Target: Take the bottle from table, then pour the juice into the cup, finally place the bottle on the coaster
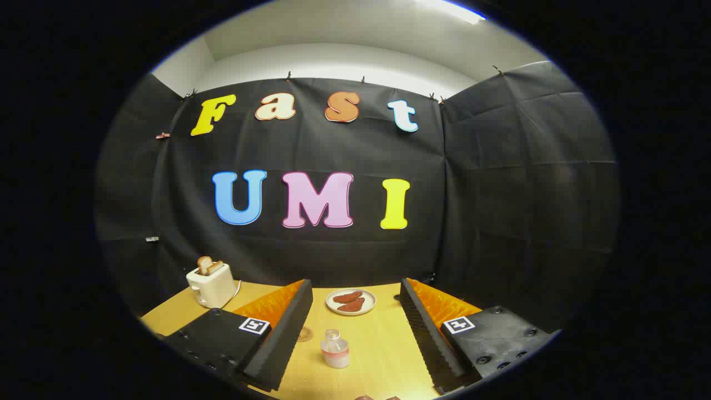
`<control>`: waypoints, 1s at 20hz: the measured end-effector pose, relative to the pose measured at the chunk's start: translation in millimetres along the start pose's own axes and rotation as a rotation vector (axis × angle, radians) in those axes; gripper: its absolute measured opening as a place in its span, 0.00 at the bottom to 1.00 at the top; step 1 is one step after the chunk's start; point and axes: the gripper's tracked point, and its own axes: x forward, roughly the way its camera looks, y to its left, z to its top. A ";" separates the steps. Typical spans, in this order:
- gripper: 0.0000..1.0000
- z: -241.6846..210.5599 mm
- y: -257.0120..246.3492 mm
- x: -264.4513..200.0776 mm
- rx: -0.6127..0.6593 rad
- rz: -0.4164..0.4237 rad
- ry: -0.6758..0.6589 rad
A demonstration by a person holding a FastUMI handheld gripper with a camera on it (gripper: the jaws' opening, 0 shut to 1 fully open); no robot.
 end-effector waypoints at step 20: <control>0.97 -35.2 24.6 39.1 -0.045 0.178 0.019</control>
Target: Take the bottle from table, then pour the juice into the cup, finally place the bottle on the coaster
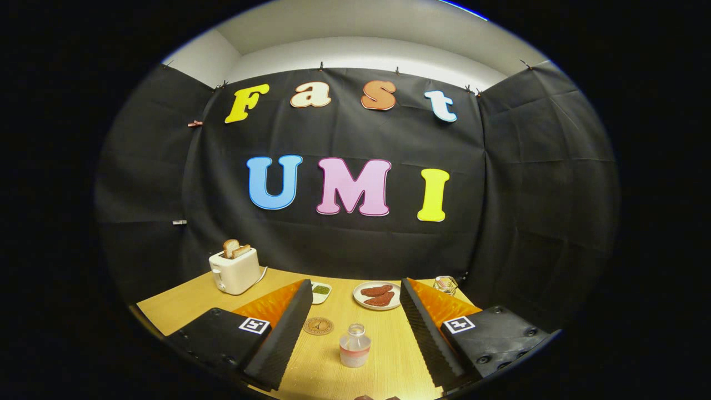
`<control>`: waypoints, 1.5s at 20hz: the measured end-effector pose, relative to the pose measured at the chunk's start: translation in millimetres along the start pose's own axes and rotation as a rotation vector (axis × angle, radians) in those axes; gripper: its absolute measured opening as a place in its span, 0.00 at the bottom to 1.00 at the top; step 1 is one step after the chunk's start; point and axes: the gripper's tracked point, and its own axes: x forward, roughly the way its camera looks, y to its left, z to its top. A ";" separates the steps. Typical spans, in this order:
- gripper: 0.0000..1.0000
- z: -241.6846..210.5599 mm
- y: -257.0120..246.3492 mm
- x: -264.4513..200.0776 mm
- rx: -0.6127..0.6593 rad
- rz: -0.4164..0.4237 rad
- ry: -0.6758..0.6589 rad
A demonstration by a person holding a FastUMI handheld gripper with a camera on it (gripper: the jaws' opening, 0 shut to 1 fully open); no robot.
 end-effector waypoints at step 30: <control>0.97 -155.4 2.1 71.9 -0.024 0.099 0.110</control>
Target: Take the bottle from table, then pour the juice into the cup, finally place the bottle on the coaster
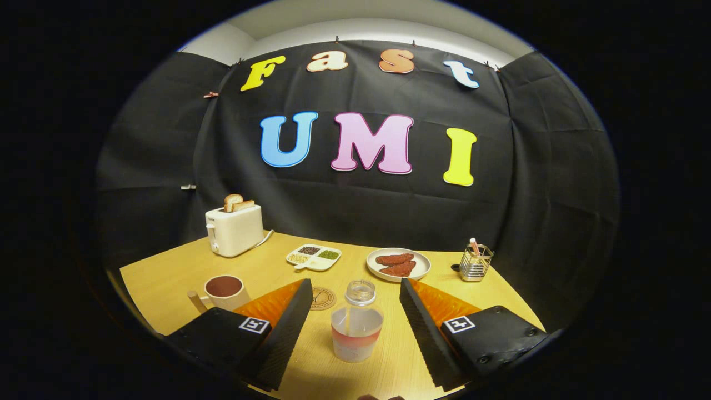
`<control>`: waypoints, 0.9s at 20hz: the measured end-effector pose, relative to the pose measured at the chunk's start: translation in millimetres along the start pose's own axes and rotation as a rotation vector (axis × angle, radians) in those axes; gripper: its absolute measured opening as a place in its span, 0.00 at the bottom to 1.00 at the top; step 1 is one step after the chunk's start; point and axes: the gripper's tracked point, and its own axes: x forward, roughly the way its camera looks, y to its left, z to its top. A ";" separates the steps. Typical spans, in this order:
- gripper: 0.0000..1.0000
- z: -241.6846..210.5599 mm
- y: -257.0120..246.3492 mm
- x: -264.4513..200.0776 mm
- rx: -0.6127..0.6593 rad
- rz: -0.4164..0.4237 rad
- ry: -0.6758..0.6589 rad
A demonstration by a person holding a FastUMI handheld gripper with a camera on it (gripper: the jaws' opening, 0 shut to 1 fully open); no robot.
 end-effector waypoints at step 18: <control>0.98 -69.6 1.2 40.6 0.060 -0.013 0.069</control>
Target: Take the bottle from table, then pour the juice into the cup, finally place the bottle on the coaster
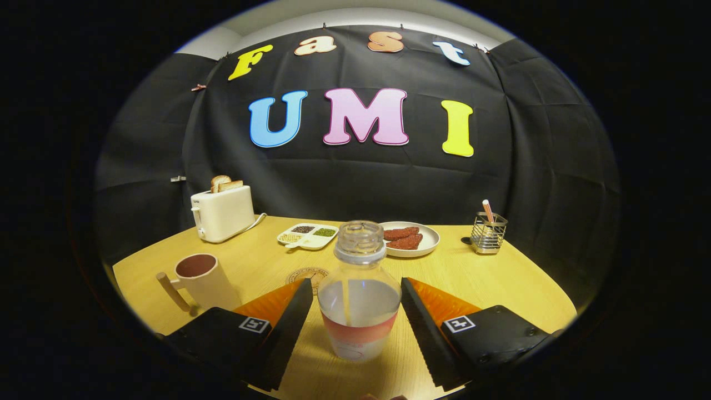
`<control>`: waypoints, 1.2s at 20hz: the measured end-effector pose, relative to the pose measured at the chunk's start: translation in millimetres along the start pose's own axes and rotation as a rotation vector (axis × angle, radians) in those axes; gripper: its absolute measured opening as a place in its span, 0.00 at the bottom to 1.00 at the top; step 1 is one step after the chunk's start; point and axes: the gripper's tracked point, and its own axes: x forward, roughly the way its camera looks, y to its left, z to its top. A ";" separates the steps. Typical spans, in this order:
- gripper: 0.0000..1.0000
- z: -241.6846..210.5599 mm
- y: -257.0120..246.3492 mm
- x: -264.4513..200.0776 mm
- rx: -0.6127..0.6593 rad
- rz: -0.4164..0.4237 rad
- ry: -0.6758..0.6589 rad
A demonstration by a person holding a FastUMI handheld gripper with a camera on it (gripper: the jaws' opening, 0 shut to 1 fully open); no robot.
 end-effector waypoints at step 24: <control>0.72 28.3 29.3 7.0 -0.238 0.108 0.050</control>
